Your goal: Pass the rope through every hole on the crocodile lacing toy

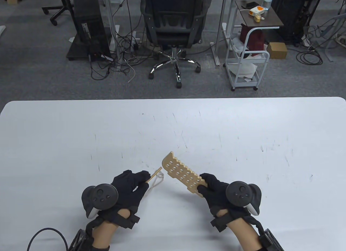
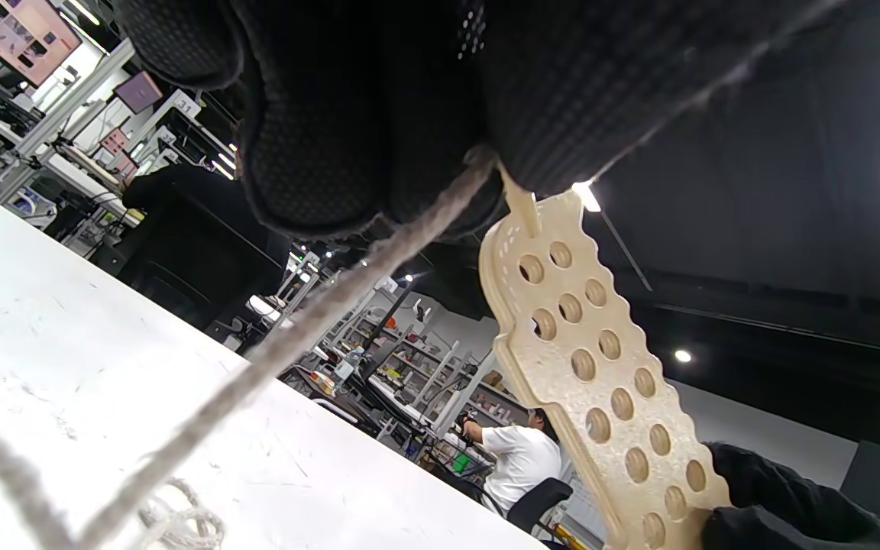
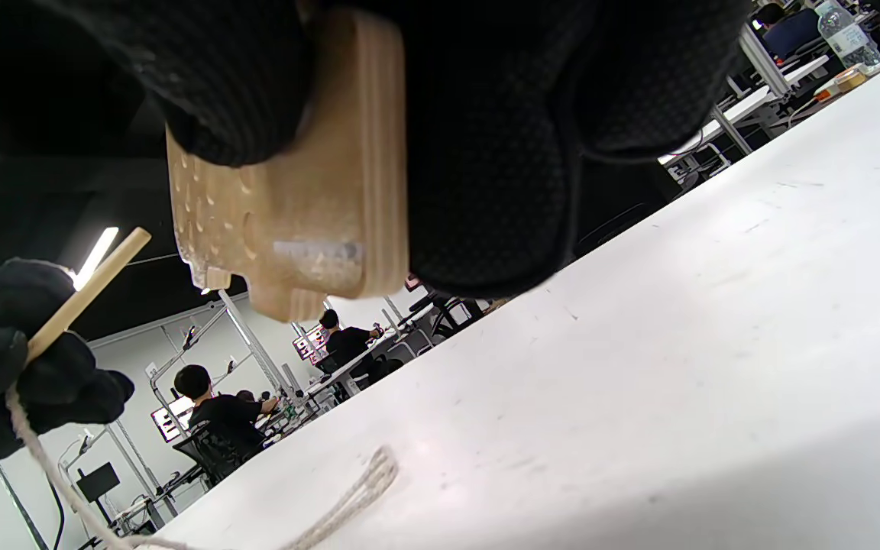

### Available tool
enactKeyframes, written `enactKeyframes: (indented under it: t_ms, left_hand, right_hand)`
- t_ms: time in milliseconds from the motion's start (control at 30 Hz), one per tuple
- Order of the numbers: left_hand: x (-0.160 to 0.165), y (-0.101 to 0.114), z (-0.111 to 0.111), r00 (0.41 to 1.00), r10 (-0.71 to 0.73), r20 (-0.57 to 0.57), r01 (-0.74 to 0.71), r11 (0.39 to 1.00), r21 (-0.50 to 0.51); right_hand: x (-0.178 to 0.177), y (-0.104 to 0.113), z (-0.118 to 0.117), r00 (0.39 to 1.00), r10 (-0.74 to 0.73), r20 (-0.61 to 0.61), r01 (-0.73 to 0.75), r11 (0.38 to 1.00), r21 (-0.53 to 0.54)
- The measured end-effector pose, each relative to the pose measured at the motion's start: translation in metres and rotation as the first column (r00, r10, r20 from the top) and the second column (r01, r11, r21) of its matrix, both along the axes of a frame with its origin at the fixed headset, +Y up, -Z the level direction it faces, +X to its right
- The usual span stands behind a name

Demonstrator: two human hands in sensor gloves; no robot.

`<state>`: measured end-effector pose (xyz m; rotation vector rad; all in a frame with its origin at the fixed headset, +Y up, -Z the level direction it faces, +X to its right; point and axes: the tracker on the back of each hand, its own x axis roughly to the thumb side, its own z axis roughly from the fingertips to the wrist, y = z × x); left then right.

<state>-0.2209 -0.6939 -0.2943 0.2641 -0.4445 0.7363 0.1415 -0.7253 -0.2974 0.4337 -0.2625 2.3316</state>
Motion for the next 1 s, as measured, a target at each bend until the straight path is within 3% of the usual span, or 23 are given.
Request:
enactKeyframes:
  t_ms: [600, 1000]
  left_hand:
    - [0.005, -0.001, 0.001, 1.000, -0.004, 0.023, 0.005, 0.999, -0.040]
    - [0.004, -0.004, 0.005, 0.997, -0.020, -0.070, 0.024, 0.998, 0.050]
  right_hand:
    - [-0.013, 0.002, 0.007, 0.997, 0.072, -0.040, -0.070, 0.997, 0.037]
    - [-0.020, 0.003, 0.011, 0.994, 0.080, -0.077, -0.077, 0.996, 0.045]
